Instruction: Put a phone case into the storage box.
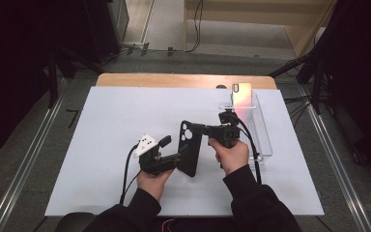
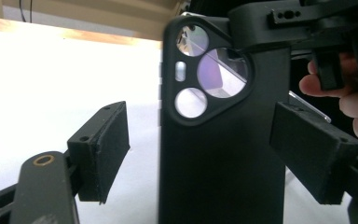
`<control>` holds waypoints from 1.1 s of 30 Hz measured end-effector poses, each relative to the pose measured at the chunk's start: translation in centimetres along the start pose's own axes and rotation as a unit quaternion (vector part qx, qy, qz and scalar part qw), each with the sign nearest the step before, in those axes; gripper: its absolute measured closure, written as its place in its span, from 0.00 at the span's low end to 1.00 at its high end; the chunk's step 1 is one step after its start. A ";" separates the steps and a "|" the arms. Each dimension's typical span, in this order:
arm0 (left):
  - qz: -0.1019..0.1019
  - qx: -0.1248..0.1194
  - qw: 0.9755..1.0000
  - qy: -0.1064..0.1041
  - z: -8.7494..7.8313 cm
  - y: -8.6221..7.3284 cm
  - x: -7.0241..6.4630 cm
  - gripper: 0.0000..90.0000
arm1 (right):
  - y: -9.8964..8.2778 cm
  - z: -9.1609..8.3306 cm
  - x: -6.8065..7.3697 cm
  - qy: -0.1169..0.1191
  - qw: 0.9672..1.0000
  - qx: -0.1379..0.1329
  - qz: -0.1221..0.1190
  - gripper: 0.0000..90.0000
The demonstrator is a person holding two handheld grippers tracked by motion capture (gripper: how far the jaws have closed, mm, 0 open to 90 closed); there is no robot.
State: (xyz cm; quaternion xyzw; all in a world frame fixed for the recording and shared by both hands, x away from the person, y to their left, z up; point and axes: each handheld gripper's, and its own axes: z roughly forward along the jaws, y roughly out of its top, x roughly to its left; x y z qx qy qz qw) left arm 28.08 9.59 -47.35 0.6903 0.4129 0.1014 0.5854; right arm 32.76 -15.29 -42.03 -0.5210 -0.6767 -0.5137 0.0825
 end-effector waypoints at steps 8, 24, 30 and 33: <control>-0.010 0.050 0.999 -0.014 -0.3 1.4 0.8 0.22 | 0.1 -0.7 -0.2 -0.011 1.000 -0.006 -0.017 0.86; -0.017 0.126 0.990 -0.061 -0.4 3.4 2.7 0.22 | 0.0 -1.9 0.1 -0.010 0.996 0.002 -0.092 0.86; 0.000 0.149 0.985 -0.090 -0.7 4.5 3.2 0.22 | 0.0 -2.6 -0.1 0.001 0.993 0.006 -0.121 0.86; 0.040 0.166 0.980 -0.100 -0.9 5.1 2.9 0.22 | 0.0 -3.0 0.0 0.006 0.990 0.005 -0.138 0.86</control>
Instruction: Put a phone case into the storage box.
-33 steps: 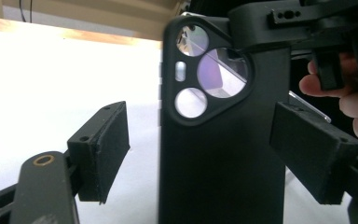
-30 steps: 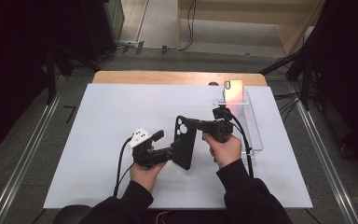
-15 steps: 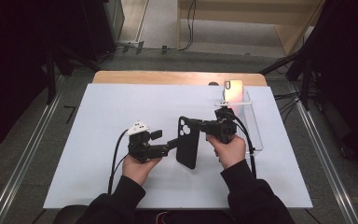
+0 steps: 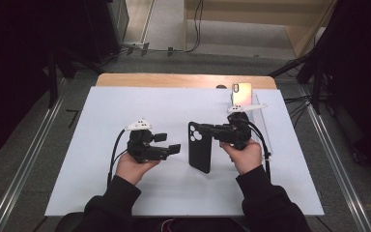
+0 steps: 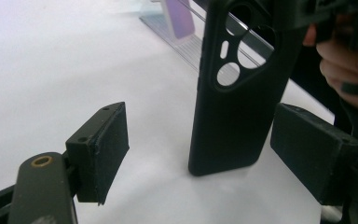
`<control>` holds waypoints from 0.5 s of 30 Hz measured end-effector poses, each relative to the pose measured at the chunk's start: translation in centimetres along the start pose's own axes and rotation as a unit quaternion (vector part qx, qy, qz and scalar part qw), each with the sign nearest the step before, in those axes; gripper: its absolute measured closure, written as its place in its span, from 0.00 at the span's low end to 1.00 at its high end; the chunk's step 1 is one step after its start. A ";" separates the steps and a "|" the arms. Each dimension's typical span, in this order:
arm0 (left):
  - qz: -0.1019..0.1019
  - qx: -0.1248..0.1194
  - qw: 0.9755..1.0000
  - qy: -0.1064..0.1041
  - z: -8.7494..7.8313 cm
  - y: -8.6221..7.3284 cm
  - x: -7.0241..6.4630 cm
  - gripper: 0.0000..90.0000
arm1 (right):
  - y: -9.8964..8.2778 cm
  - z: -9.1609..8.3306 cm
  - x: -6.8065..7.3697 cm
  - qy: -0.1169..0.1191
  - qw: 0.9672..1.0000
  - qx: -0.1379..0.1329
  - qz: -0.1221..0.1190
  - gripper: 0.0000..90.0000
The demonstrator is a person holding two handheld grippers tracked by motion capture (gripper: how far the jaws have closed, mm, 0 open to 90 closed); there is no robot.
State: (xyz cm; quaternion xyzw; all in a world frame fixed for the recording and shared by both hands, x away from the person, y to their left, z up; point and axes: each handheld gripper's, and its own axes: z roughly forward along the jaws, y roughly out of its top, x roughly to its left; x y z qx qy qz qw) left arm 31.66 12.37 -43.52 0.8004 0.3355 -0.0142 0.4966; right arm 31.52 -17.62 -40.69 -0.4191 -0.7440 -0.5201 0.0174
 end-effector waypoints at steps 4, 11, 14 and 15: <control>0.021 0.004 1.000 -0.013 -0.5 0.6 0.1 0.22 | -0.1 -0.3 0.1 0.005 1.000 0.007 -0.022 0.86; 0.037 0.001 0.999 -0.037 -1.1 1.7 0.2 0.22 | -0.2 -0.6 -0.1 0.030 0.998 0.019 -0.051 0.86; 0.052 0.012 0.997 -0.056 -1.2 2.1 0.0 0.22 | -0.2 -0.5 0.0 0.042 0.997 0.022 -0.069 0.86; 0.060 0.017 0.996 -0.062 -1.2 2.3 0.0 0.22 | -0.2 -0.5 0.0 0.045 0.996 0.023 -0.071 0.86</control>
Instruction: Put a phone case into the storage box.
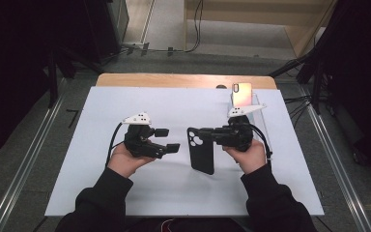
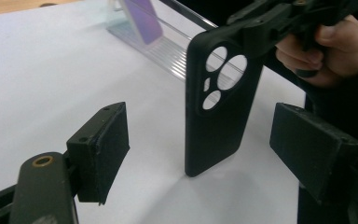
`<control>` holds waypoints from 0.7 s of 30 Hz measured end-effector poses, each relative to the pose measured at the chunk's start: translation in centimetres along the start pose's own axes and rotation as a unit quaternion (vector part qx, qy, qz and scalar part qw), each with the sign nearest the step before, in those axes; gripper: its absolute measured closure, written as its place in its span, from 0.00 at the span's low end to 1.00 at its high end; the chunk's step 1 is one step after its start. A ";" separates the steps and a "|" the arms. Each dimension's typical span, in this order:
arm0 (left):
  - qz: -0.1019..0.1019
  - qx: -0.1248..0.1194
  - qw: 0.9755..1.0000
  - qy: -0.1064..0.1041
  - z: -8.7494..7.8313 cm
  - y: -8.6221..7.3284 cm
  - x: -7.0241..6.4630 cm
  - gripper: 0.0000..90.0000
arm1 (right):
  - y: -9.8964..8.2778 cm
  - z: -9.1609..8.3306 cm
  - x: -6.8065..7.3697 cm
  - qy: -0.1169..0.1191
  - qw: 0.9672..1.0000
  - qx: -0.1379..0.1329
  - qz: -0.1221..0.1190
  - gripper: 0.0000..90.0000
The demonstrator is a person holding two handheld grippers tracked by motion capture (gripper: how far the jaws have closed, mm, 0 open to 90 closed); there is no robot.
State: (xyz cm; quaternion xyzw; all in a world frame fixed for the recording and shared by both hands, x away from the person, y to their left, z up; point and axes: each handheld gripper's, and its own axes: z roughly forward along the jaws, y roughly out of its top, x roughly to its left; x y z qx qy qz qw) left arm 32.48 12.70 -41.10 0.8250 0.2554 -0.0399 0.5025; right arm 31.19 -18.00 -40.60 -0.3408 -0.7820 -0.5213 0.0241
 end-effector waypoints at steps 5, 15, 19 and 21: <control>0.015 0.007 1.000 -0.026 -0.1 0.6 0.1 0.22 | 0.0 0.2 0.1 0.023 1.000 0.008 -0.013 0.86; 0.042 0.015 0.997 -0.068 0.4 1.5 0.4 0.28 | 0.2 0.5 0.6 0.063 0.997 0.014 -0.036 0.86; 0.055 0.022 0.995 -0.082 0.7 1.7 0.6 0.30 | 0.2 0.7 0.8 0.078 0.996 0.017 -0.044 0.86; 0.056 0.023 0.994 -0.087 0.9 1.8 0.5 0.30 | 0.2 0.7 0.9 0.082 0.995 0.019 -0.046 0.86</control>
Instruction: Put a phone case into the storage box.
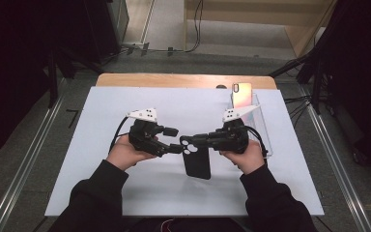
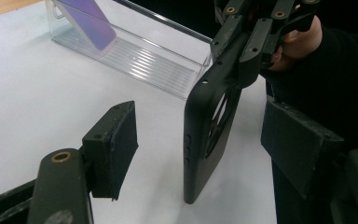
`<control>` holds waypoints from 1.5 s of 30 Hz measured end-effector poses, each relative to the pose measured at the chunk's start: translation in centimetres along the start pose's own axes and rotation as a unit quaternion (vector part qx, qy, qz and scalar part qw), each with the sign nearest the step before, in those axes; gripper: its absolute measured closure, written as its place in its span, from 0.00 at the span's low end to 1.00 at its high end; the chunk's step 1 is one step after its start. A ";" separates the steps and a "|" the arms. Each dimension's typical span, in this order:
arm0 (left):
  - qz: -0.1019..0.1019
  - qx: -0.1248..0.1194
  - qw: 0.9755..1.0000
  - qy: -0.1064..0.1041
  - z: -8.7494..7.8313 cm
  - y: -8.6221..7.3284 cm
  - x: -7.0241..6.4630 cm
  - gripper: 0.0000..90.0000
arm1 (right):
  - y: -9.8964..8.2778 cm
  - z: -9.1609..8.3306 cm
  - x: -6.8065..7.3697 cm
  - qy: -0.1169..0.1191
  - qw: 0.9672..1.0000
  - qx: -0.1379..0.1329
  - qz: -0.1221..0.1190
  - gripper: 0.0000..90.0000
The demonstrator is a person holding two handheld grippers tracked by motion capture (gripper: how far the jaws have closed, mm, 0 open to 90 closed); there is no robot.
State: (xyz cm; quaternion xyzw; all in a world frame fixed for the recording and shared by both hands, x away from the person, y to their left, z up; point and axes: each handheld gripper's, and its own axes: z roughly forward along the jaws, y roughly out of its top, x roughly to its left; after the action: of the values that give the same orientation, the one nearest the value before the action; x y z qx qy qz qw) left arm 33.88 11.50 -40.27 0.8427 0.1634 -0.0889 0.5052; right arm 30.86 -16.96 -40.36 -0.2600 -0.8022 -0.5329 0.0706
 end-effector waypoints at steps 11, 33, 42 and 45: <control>0.006 0.020 0.999 -0.035 0.7 0.1 0.1 0.47 | 0.0 0.3 0.2 0.026 1.000 0.002 -0.011 0.86; 0.061 0.034 0.995 -0.073 0.3 0.2 -0.8 0.86 | -0.1 0.4 -0.1 0.066 0.998 0.003 0.001 0.80; 0.056 0.042 0.996 -0.064 -0.5 0.6 -1.0 0.86 | -0.1 0.0 -0.3 0.066 0.997 -0.013 0.025 0.55; 0.050 0.046 0.996 -0.057 -0.9 0.8 -1.2 0.86 | -0.1 -0.6 -0.5 0.050 0.998 -0.024 0.035 0.50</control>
State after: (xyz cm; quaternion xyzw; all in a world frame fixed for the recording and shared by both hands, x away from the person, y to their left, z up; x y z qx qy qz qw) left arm 33.10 11.69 -38.84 0.8658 0.0874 -0.1188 0.4782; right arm 31.18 -17.73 -40.36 -0.2627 -0.7753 -0.5610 0.1230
